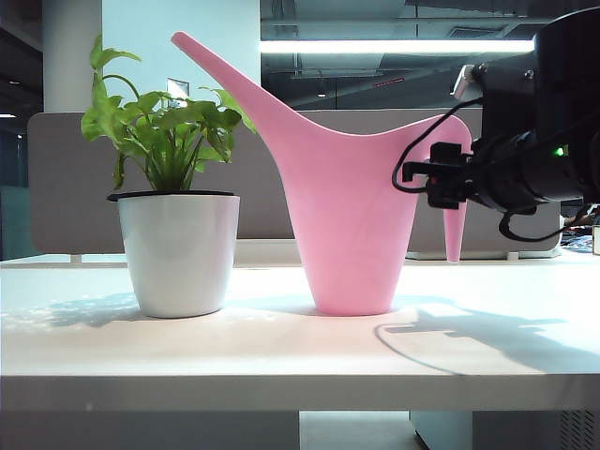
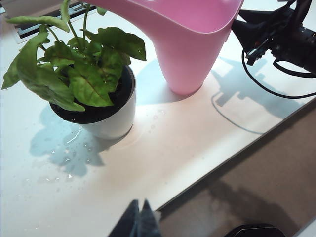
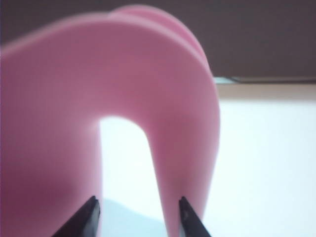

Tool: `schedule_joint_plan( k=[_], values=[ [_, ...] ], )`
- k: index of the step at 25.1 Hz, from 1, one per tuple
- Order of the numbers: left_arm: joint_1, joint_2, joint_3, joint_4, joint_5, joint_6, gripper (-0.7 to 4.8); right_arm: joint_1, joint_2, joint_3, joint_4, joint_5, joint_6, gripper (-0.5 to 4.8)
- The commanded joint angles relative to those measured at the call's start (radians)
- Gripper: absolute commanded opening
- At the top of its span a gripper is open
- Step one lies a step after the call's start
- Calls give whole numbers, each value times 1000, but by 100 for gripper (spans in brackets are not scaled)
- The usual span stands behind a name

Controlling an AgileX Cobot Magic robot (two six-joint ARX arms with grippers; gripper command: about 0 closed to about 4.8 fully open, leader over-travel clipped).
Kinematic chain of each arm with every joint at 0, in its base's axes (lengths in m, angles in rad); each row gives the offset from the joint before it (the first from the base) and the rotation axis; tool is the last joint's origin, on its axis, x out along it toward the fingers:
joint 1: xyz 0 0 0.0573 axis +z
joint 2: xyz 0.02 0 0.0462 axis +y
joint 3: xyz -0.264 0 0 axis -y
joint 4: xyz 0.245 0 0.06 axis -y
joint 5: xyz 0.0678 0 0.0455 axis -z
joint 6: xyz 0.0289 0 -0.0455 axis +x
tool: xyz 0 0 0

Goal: Pick up the watering can from the table, water the potted plant, and put the can back.

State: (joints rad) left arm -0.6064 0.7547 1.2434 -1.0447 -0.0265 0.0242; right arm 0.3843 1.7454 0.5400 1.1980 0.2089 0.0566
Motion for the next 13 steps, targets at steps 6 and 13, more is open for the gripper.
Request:
schedule_joint_plan(
  k=[6, 13],
  values=[
    [0, -2, 2, 6, 4, -6, 3, -22, -2, 4, 11, 43, -33, 225],
    [0, -2, 2, 6, 5, -6, 3, -103, -2, 5, 11, -114, -38, 232]
  ],
)
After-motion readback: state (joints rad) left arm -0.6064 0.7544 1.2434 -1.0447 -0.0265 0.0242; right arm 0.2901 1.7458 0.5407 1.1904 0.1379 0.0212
